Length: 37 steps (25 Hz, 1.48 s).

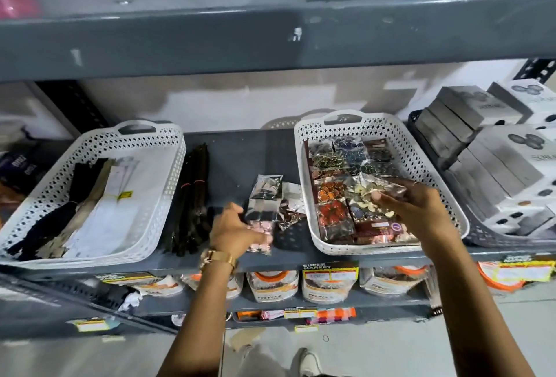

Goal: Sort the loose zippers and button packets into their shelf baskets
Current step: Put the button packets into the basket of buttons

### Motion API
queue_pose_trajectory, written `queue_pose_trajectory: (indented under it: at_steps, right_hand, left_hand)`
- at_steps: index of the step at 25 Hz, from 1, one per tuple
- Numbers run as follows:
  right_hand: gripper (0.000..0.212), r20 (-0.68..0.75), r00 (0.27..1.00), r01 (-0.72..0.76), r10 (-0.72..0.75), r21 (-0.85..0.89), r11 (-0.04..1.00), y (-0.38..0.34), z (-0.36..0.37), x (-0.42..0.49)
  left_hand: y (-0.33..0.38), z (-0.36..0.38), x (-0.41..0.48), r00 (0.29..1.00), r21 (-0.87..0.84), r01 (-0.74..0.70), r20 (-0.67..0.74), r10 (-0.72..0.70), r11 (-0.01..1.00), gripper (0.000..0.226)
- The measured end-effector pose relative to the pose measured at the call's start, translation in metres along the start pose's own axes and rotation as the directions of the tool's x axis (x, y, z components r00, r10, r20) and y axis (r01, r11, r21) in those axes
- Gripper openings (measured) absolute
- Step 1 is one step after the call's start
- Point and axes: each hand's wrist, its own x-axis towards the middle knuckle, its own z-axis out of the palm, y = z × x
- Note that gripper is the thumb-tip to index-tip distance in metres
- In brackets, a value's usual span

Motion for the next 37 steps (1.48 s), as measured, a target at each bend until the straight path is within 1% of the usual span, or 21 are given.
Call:
queue_pose_trajectory:
  at_steps: [3, 5, 7, 9, 11, 12, 15, 17, 18, 22, 24, 26, 28, 29, 30, 31, 32, 33, 34, 35, 37]
  right_hand:
    - [0.054, 0.035, 0.998, -0.045, 0.049, -0.12, 0.992, 0.004, -0.011, 0.011]
    - [0.052, 0.059, 0.995, -0.068, 0.086, -0.248, 0.966, 0.005, -0.014, 0.017]
    - [0.053, 0.082, 0.987, -0.098, 0.136, -0.353, 0.93, 0.007, -0.013, 0.022]
    - [0.047, 0.068, 0.982, -0.129, 0.179, -0.454, 0.881, 0.008, -0.009, 0.028]
    - [0.037, 0.014, 0.98, -0.155, 0.199, -0.577, 0.802, 0.009, -0.006, 0.031]
    - [0.04, -0.019, 0.981, -0.165, 0.194, -0.609, 0.776, 0.01, -0.004, 0.031]
    - [0.052, -0.09, 0.994, -0.102, 0.055, -0.696, 0.711, 0.014, -0.004, 0.025]
    - [0.044, -0.116, 0.993, -0.088, 0.002, -0.746, 0.66, 0.014, -0.003, 0.02]
    - [0.038, -0.126, 0.992, -0.092, -0.005, -0.749, 0.656, 0.014, -0.003, 0.017]
    - [0.036, -0.174, 0.984, -0.113, -0.029, -0.748, 0.654, 0.015, 0.002, 0.012]
    - [0.04, -0.172, 0.985, -0.129, -0.008, -0.773, 0.621, 0.01, 0.003, 0.01]
    - [0.047, -0.203, 0.975, -0.115, -0.095, -0.818, 0.564, -0.004, 0.007, 0.009]
    - [0.046, -0.163, 0.958, 0.0, -0.237, -0.823, 0.567, -0.024, 0.02, 0.006]
    - [0.042, -0.091, 0.954, 0.102, -0.287, -0.799, 0.593, -0.035, 0.032, 0.005]
    - [0.036, 0.01, 0.947, 0.215, -0.32, -0.761, 0.613, -0.045, 0.047, 0.006]
    - [0.032, 0.123, 0.931, 0.325, -0.344, -0.709, 0.626, -0.053, 0.064, 0.01]
    - [0.029, 0.224, 0.908, 0.411, -0.354, -0.645, 0.644, -0.06, 0.083, 0.017]
    - [0.029, 0.306, 0.885, 0.466, -0.351, -0.584, 0.665, -0.064, 0.103, 0.029]
    - [0.03, 0.38, 0.866, 0.494, -0.324, -0.554, 0.67, -0.067, 0.122, 0.045]
    - [0.032, 0.449, 0.847, 0.514, -0.285, -0.553, 0.656, -0.067, 0.142, 0.063]
    - [0.035, 0.542, 0.821, 0.533, -0.179, -0.614, 0.582, -0.066, 0.177, 0.091]
  left_hand:
    - [-0.012, -0.02, 0.006, 0.998, -0.104, 0.044, -0.031, -0.048, 0.994, 0.075]
    - [-0.007, -0.038, 0.002, 0.992, -0.029, 0.006, -0.127, -0.01, 1.0, 0.076]
    - [0.015, -0.056, -0.008, 0.959, 0.075, -0.114, -0.25, 0.13, 0.991, 0.065]
    - [0.048, -0.063, -0.021, 0.927, -0.026, -0.306, -0.236, 0.292, 0.952, 0.051]
    - [0.085, -0.051, -0.034, 0.896, -0.28, -0.431, -0.025, 0.442, 0.858, 0.05]
    - [0.1, -0.037, -0.037, 0.854, -0.317, -0.452, 0.116, 0.508, 0.833, 0.052]
    - [0.129, 0.02, -0.031, 0.692, -0.117, -0.572, 0.462, 0.554, 0.812, 0.055]
    - [0.134, 0.052, -0.024, 0.632, 0.061, -0.66, 0.584, 0.51, 0.748, 0.06]
    - [0.132, 0.064, -0.019, 0.623, 0.143, -0.699, 0.603, 0.499, 0.701, 0.063]
    - [0.119, 0.075, -0.005, 0.661, 0.358, -0.745, 0.508, 0.553, 0.562, 0.065]
    - [0.115, 0.068, -0.004, 0.663, 0.425, -0.749, 0.47, 0.583, 0.509, 0.072]
    - [0.109, 0.055, -0.007, 0.672, 0.283, -0.739, 0.374, 0.639, 0.612, 0.072]
    - [0.097, 0.036, -0.005, 0.733, 0.093, -0.68, 0.05, 0.679, 0.727, 0.051]
    - [0.085, 0.025, 0.005, 0.759, 0.104, -0.634, -0.109, 0.642, 0.766, 0.041]
    - [0.072, 0.015, 0.019, 0.8, 0.191, -0.541, -0.183, 0.571, 0.819, 0.038]
    - [0.057, 0.006, 0.037, 0.882, 0.318, -0.382, -0.153, 0.445, 0.867, 0.044]
    - [0.042, -0.003, 0.051, 0.959, 0.431, -0.217, -0.075, 0.274, 0.876, 0.055]
    - [0.032, -0.01, 0.058, 0.993, 0.483, -0.104, 0.002, 0.117, 0.869, 0.068]
    - [0.025, -0.015, 0.059, 0.998, 0.47, -0.047, 0.06, 0.022, 0.881, 0.079]
    - [0.021, -0.016, 0.058, 0.996, 0.414, -0.023, 0.083, -0.013, 0.91, 0.085]
    - [0.015, -0.013, 0.053, 0.999, 0.331, -0.008, 0.053, -0.01, 0.943, 0.078]
